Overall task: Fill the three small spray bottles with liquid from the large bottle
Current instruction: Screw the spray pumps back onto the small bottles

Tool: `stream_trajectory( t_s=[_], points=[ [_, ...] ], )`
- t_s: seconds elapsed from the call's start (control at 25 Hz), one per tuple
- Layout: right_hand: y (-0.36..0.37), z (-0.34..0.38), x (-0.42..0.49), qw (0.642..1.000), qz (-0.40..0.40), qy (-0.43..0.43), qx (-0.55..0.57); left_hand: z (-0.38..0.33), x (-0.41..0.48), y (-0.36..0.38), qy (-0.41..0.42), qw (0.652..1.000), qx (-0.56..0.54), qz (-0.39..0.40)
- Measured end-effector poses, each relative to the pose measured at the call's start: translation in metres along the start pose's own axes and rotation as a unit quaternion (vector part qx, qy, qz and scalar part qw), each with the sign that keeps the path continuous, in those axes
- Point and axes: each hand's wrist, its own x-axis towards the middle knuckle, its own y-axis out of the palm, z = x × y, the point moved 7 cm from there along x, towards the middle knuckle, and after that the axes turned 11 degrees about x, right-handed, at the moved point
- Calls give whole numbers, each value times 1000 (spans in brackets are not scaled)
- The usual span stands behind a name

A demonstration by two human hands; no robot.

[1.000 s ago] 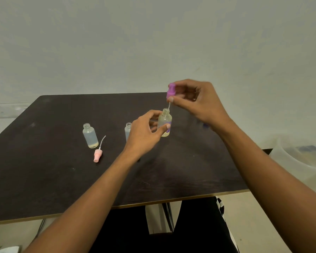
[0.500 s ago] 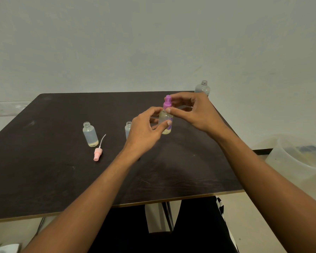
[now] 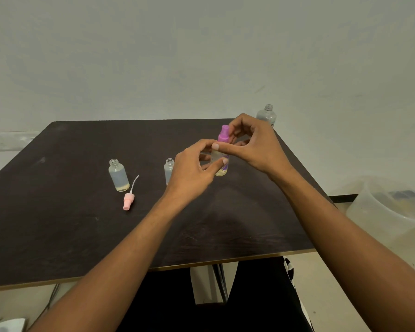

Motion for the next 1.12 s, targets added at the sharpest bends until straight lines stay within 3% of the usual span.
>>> stream_trajectory(
  t_s=[0.36, 0.68, 0.76, 0.96, 1.12],
  points=[
    [6, -3, -4, 970, 120, 74, 197, -2, 2, -2, -9, 1000, -20, 0],
    [0, -1, 0, 995, 3, 21, 98, -7, -2, 1, 8, 1000, -7, 4],
    [0, 1, -2, 994, 9, 21, 106, -7, -1, 1, 6, 1000, -11, 4],
    [-4, 7, -3, 968, 117, 41, 216, -6, 1, 0, -2, 1000, -19, 2],
    [-9, 9, 0, 980, 84, 23, 178, -7, 0, -1, -2, 1000, -21, 1]
  ],
)
